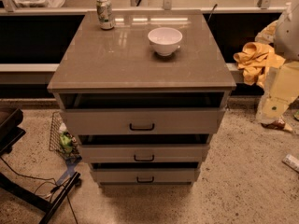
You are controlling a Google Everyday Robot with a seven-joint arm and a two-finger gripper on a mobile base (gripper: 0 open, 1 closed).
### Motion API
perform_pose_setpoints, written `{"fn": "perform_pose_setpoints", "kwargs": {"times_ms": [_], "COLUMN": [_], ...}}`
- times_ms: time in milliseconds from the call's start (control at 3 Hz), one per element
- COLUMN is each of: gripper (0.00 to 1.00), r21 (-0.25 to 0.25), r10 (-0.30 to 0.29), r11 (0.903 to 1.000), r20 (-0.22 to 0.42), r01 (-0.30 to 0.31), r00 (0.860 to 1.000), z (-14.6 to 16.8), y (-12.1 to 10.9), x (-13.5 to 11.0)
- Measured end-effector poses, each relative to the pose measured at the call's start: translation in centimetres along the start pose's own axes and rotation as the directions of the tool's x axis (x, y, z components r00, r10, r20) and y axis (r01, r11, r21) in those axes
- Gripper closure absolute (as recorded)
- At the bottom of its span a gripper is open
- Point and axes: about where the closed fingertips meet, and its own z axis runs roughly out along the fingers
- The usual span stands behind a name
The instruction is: Open top drawer
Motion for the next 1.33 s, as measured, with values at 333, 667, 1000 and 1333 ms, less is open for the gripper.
{"fn": "perform_pose_setpoints", "kwargs": {"times_ms": [333,667,1000,1333], "gripper": [0.0,0.0,0.0,0.0], "r21": [0.0,0.02,0.05,0.096], "r10": [0.0,0.002,0.004,0.0], "r11": [1.0,0.9998,0.9987,0.9948], "r20": [0.0,0.048,0.17,0.337], "r01": [0.0,-0.003,-0.012,-0.035], "r00": [1.0,0.999,0.985,0.942], "z": [0.0,0.6,2.8,6.0], "y": [0.0,-0.2,0.0,-0.2], "x": [0.0,-0.3,-0.3,0.3]}}
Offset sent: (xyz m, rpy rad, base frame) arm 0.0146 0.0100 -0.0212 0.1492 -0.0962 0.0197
